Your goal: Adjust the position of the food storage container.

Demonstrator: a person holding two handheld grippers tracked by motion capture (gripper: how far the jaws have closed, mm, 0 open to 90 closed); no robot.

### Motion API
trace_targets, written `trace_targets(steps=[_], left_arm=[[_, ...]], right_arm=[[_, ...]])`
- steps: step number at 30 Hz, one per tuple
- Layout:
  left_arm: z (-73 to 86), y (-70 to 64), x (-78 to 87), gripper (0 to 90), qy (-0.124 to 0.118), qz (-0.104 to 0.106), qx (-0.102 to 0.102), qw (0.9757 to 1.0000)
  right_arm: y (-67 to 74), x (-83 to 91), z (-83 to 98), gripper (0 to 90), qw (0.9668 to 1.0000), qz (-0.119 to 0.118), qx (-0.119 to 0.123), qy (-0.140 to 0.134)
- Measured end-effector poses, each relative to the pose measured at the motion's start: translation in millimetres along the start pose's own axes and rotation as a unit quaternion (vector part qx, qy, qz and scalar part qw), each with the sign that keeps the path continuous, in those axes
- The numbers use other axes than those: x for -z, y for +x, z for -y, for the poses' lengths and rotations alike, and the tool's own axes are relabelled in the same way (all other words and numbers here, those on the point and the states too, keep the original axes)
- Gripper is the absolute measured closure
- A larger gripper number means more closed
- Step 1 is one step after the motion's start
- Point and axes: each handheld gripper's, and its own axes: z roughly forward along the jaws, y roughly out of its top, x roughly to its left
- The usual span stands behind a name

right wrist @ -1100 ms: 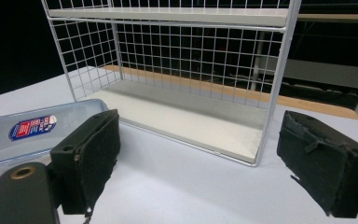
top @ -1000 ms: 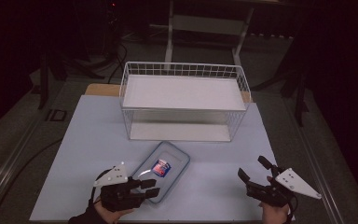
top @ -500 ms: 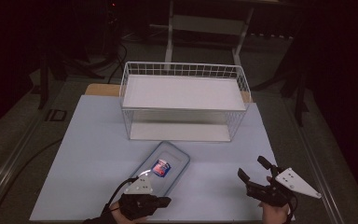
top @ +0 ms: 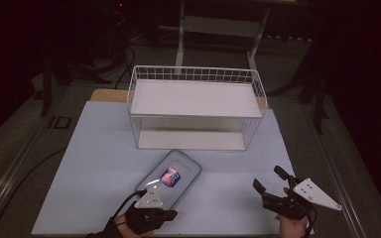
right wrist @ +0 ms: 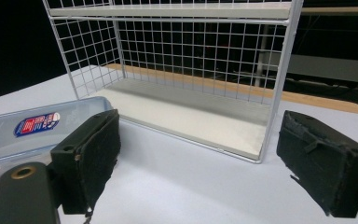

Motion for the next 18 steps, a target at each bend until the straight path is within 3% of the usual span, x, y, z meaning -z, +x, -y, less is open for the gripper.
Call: trace_targets(steps=[18], left_arm=[[14.0, 22.9, 26.1, 89.9, -0.007, -0.05, 0.035, 0.9981]], right_arm=[[0.4, -1.0, 0.5, 13.2, 1.0, -0.004, -0.004, 0.003]])
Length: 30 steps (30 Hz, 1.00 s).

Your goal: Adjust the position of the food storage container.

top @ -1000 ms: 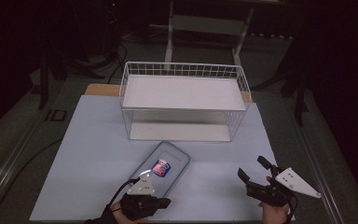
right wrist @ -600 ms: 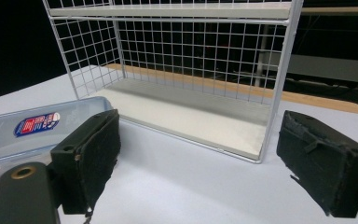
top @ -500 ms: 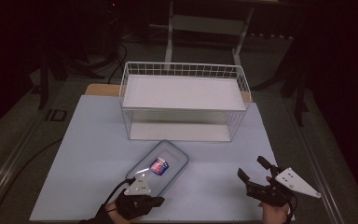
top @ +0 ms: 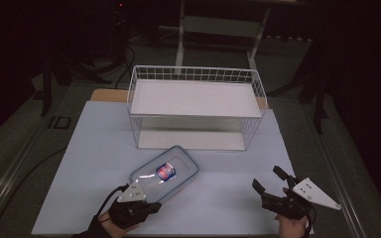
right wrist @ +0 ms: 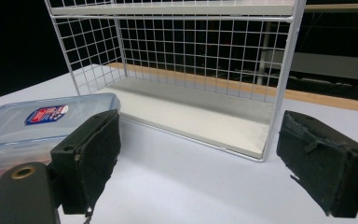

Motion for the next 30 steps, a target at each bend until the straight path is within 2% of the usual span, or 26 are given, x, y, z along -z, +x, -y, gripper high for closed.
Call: trace_targets(steps=[3, 17, 21, 28, 30], left_arm=[[0.1, 3.3, 1.6, 89.9, 0.0, -0.003, 0.003, 1.0], [2.4, 28.2, 13.2, 89.9, -0.002, -0.05, 0.026, 0.9984], [1.4, 34.2, 18.3, 89.9, -0.005, -0.067, 0.033, 0.9972], [1.8, 41.8, 27.0, 89.8, -0.019, -0.083, 0.041, 0.9955], [2.3, 51.2, 38.4, 89.8, -0.035, -0.103, 0.053, 0.9926]], right_arm=[[0.3, 0.1, -0.1, 13.2, 1.0, 0.001, 0.001, 0.0], [1.1, -0.2, 0.0, 13.2, 1.0, -0.001, 0.002, 0.001], [0.7, -0.5, 0.3, 13.2, 1.0, -0.002, 0.0, 0.001], [1.0, -0.6, 0.2, 13.2, 1.0, -0.003, 0.0, 0.001], [0.9, -0.3, 0.2, 13.2, 1.0, -0.002, -0.002, 0.001]])
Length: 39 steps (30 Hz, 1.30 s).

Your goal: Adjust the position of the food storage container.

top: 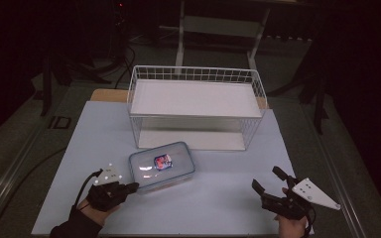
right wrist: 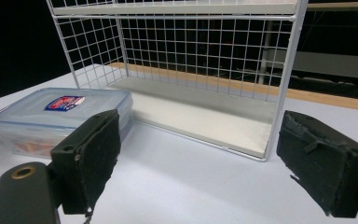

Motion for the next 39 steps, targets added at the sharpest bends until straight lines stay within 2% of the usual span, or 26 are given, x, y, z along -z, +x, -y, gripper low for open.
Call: trace_targets(steps=[5, 7, 10, 13, 18, 20, 23, 35, 39], left_arm=[[5.1, 34.7, -1.3, 89.9, 0.005, -0.038, 0.042, 0.9984], [8.4, 44.6, -6.6, 89.8, 0.008, -0.044, 0.053, 0.9976], [9.9, 53.4, -14.7, 89.9, 0.015, -0.043, 0.066, 0.9968], [7.5, 54.5, -20.5, 89.9, 0.019, -0.045, 0.058, 0.9972], [3.1, 54.5, -27.4, 89.9, 0.019, -0.035, 0.058, 0.9975], [1.8, 53.4, -31.5, 89.8, 0.026, -0.039, 0.054, 0.9974], [0.4, 55.2, -35.7, 89.9, 0.029, -0.035, 0.056, 0.9974], [-14.9, 58.4, -53.7, 89.9, 0.025, -0.027, 0.059, 0.9976], [-19.4, 59.2, -60.1, 89.9, 0.023, -0.025, 0.054, 0.998]], right_arm=[[0.9, -1.0, 0.0, 13.2, 1.0, -0.002, 0.002, 0.002], [1.5, -0.8, -0.1, 13.2, 1.0, -0.002, 0.002, 0.003], [1.5, -1.2, 0.2, 13.2, 1.0, -0.002, 0.001, 0.003], [1.5, -1.8, 0.5, 13.2, 1.0, -0.003, 0.001, 0.005], [2.0, -1.9, 0.6, 13.2, 1.0, -0.005, 0.001, 0.005], [1.9, -1.8, 0.5, 13.2, 1.0, -0.005, 0.001, 0.005], [1.8, -2.1, 0.7, 13.2, 1.0, -0.005, 0.001, 0.005], [2.3, -2.9, 1.2, 13.2, 0.9999, -0.009, -0.002, 0.007], [2.0, -3.3, 1.6, 13.3, 0.9999, -0.01, -0.001, 0.008]])
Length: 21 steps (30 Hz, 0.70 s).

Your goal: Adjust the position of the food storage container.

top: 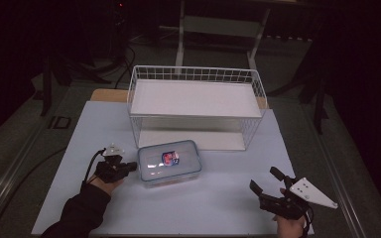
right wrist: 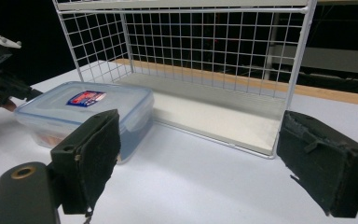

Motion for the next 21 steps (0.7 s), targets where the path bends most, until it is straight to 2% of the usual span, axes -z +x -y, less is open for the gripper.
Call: trace_targets(steps=[14, 15, 21], left_arm=[[-16.3, -11.6, -22.8, 89.9, -0.003, 0.012, -0.007, 0.9999], [-22.1, -16.9, -30.5, 89.9, -0.003, 0.016, -0.011, 0.9998], [-31.3, -23.3, -42.3, 89.9, -0.002, 0.025, -0.011, 0.9996]], right_arm=[[0.4, -0.1, 0.4, 13.2, 1.0, -0.002, -0.001, 0.0], [0.3, -0.4, 0.6, 13.2, 1.0, -0.003, -0.001, 0.001], [0.9, -1.0, 0.9, 13.2, 1.0, -0.005, 0.0, 0.002]])
